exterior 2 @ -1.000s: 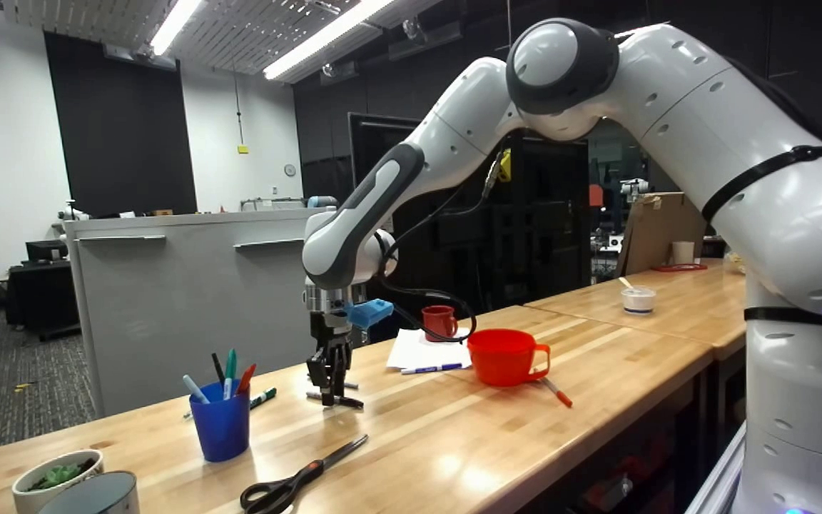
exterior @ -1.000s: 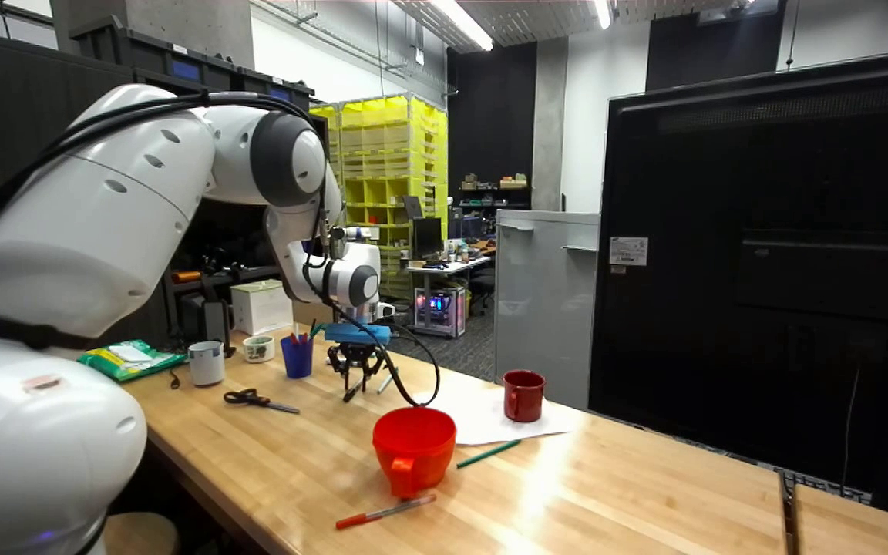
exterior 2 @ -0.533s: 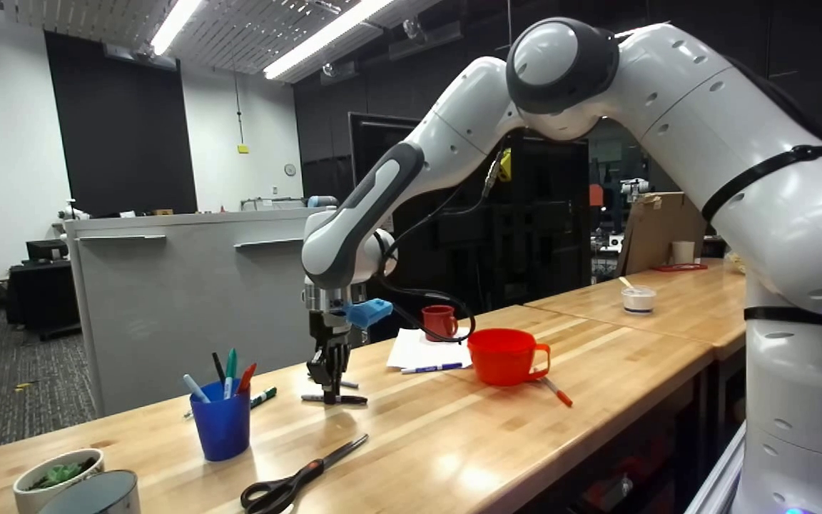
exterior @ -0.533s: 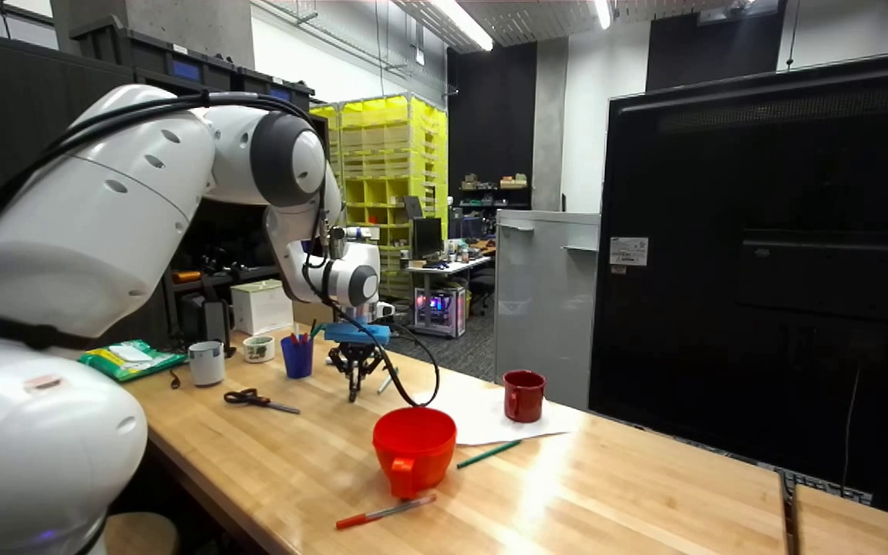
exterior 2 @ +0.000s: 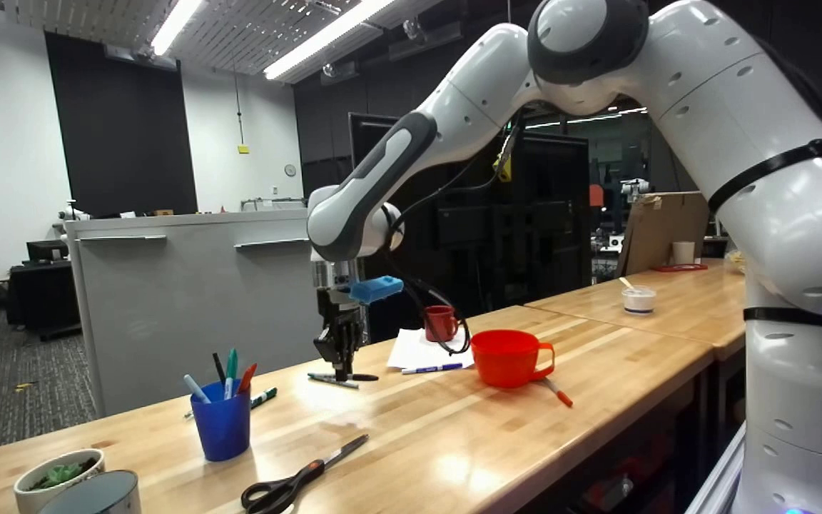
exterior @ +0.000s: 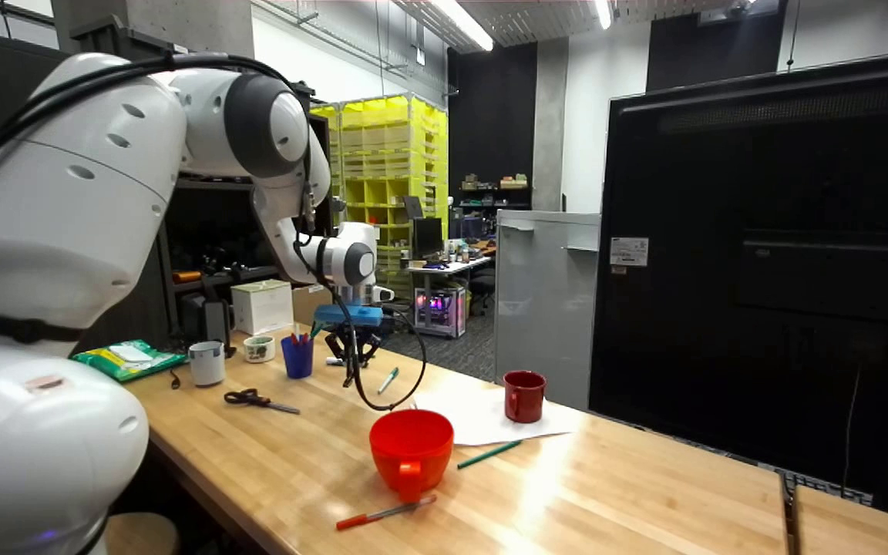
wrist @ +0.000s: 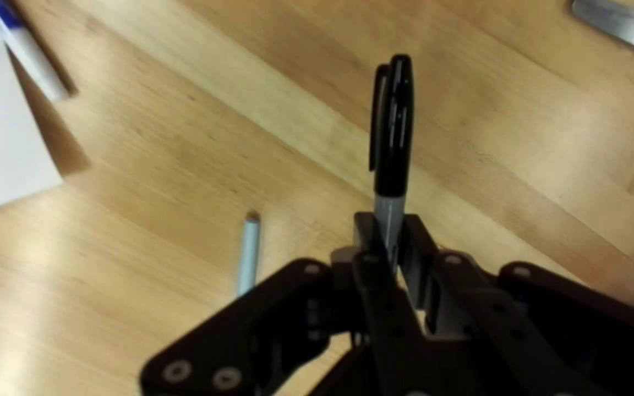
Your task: Pick the black marker and move it to the right of the red mug
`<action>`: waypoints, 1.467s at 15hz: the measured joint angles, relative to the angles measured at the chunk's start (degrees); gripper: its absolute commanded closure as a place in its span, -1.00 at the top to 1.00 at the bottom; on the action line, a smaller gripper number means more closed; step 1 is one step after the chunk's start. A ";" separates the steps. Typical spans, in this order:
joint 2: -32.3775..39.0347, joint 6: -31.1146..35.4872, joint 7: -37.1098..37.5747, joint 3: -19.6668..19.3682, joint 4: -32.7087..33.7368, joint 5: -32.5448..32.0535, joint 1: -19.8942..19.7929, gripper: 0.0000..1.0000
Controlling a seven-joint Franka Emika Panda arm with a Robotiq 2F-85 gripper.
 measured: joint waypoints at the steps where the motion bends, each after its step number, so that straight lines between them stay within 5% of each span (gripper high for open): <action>1: -2.26 -1.40 1.70 -0.44 -1.28 -0.17 0.01 -0.93; 3: -7.07 -4.22 5.13 -1.32 -4.02 -0.68 -0.02 -0.93; 4: -9.37 -5.53 6.60 -1.71 -5.37 -0.99 -0.05 -0.73; 5: -10.49 -5.85 6.76 -1.82 -5.92 -1.01 -0.09 -0.73; 22: -8.79 -5.37 6.74 -1.76 -5.22 -1.00 -0.06 -0.73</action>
